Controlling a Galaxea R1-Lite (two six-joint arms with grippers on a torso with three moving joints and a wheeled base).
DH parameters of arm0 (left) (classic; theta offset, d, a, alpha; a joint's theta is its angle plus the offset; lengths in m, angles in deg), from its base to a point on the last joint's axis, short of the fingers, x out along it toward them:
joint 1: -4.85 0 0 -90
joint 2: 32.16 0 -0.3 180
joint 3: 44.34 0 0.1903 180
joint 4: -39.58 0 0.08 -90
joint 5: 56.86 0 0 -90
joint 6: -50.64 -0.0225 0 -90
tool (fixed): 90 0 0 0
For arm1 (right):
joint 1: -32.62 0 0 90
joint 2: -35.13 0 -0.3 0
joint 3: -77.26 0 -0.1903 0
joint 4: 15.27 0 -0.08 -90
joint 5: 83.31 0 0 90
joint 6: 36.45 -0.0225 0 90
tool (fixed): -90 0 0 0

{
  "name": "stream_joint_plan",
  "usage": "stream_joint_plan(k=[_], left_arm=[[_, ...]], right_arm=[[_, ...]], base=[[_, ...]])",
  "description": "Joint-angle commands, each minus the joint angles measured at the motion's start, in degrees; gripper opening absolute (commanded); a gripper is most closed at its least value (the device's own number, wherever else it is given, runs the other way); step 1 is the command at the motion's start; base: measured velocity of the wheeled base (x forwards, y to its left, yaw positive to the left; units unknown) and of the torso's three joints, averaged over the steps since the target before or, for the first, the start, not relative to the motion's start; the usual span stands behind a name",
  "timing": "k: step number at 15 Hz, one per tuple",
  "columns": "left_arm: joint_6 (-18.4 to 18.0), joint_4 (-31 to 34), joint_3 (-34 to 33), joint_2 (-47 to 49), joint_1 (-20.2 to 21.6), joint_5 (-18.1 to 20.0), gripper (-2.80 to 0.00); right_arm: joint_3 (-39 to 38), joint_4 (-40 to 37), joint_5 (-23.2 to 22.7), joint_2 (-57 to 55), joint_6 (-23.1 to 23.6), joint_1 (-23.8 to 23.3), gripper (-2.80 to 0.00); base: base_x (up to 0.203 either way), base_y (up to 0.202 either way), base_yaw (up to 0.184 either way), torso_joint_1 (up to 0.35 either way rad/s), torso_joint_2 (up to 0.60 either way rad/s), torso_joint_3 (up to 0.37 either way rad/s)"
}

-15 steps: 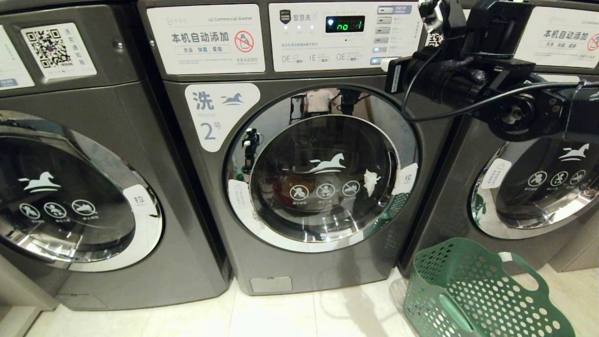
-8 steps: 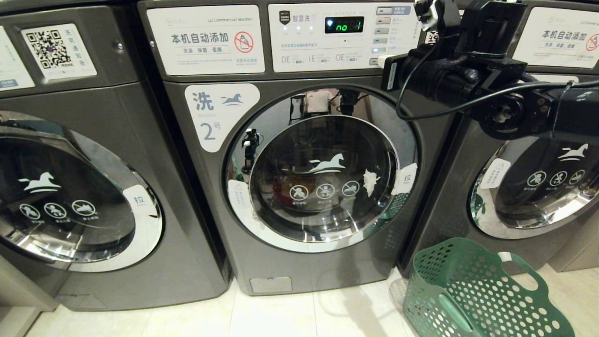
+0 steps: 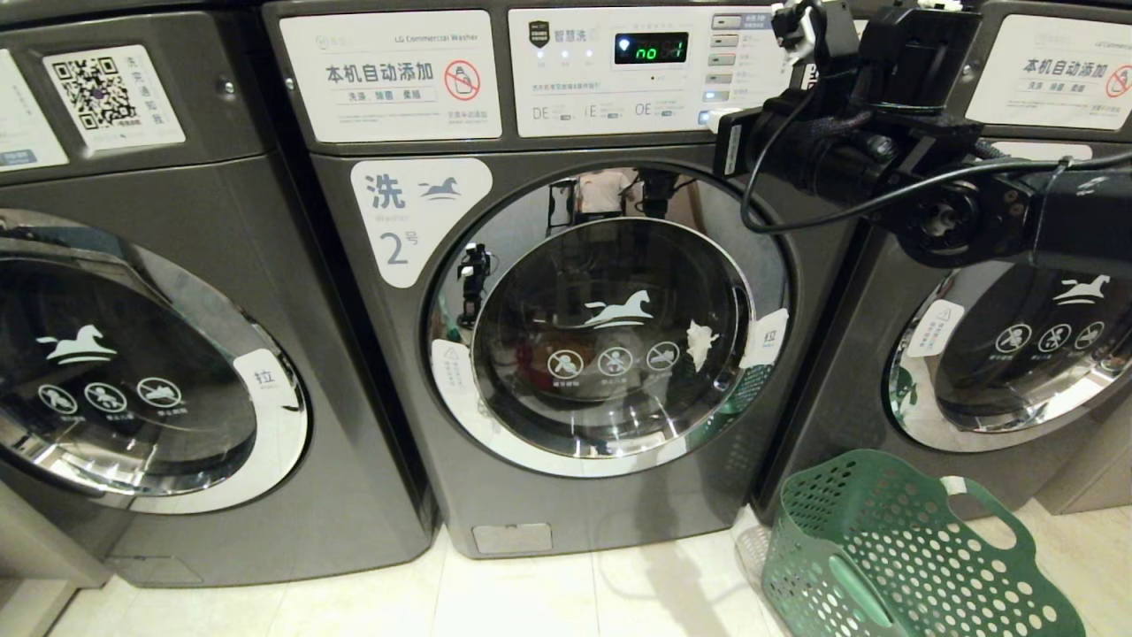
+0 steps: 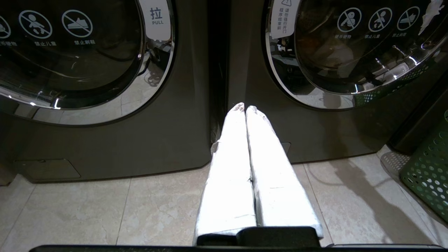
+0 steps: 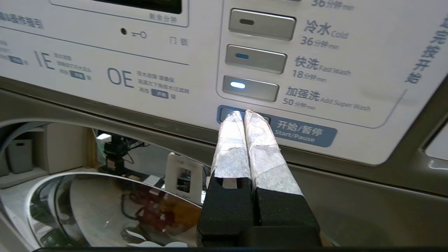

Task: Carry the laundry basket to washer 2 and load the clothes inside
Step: Press the washing machine switch

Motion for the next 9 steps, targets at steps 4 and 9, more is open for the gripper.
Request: stream_joint_plan(k=[4,9], left_arm=[[0.0,0.0,-0.4,-0.1,0.0,0.0,-2.80],[0.0,0.0,-0.4,-0.1,0.0,0.0,-2.80]], right_arm=[[0.1,0.2,1.2,0.0,0.1,-0.6,-2.80],[0.0,0.1,1.6,0.2,0.2,-0.6,-2.80]], base=[[0.000,0.000,0.000,0.000,0.00,0.000],[0.000,0.000,0.000,0.000,0.00,0.000]])
